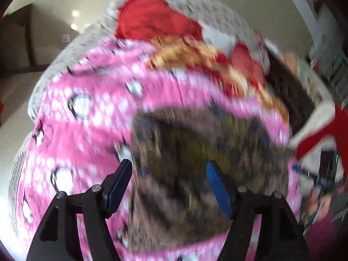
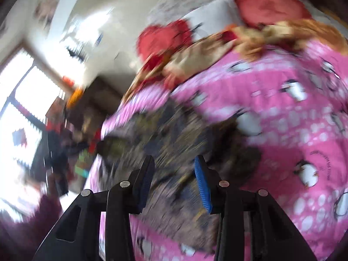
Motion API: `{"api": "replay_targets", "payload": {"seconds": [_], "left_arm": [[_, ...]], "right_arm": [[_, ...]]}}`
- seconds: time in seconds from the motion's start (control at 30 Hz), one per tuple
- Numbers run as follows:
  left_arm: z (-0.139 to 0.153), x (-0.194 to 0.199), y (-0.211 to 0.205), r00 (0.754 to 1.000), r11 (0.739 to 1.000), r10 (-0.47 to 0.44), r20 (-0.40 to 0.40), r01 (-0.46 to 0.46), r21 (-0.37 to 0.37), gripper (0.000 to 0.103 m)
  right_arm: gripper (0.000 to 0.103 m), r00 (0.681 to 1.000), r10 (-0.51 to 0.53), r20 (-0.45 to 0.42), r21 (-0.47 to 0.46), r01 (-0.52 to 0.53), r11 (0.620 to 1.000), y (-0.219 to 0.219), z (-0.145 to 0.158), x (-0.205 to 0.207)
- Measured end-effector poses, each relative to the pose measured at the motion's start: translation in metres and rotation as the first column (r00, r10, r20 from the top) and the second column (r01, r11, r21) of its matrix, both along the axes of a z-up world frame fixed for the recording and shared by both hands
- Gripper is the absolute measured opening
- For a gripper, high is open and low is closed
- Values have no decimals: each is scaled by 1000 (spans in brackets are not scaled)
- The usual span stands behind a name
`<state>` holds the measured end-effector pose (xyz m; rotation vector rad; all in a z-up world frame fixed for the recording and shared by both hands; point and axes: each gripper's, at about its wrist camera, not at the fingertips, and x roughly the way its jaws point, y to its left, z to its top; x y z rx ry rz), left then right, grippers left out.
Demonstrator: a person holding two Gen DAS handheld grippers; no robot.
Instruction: Fold small clothes
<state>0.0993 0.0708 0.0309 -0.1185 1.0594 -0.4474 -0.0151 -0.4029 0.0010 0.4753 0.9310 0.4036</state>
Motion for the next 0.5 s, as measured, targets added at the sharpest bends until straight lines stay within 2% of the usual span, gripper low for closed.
{"api": "replay_targets", "payload": {"seconds": [0.07, 0.17, 0.2, 0.3, 0.37, 0.43, 0.5], "left_arm": [[-17, -13, -10, 998, 997, -40, -57, 44, 59, 74], [-44, -12, -28, 988, 988, -74, -137, 92, 125, 74], [-48, -8, -32, 987, 985, -79, -143, 99, 141, 73], [-43, 24, -49, 992, 985, -76, -105, 91, 146, 73], [-30, 52, -48, 998, 993, -20, -52, 26, 113, 73], [-14, 79, -34, 997, 997, 78, -24, -78, 11, 73], [-3, 90, -16, 987, 985, 157, -16, -158, -72, 73]], "right_arm": [[34, 997, 63, -51, -64, -66, 996, 25, -14, 7], [33, 990, 81, -119, -224, -106, 969, 48, -35, 32], [31, 990, 70, -122, -241, -99, 965, 48, -37, 40], [31, 999, -5, -50, -247, -8, 969, 37, -22, 80], [31, 997, -80, -11, -245, 75, 967, 26, -15, 105], [31, 985, -173, 19, -226, 173, 959, 14, -4, 126], [31, 977, -209, 45, -208, 213, 955, 11, 6, 130]]}}
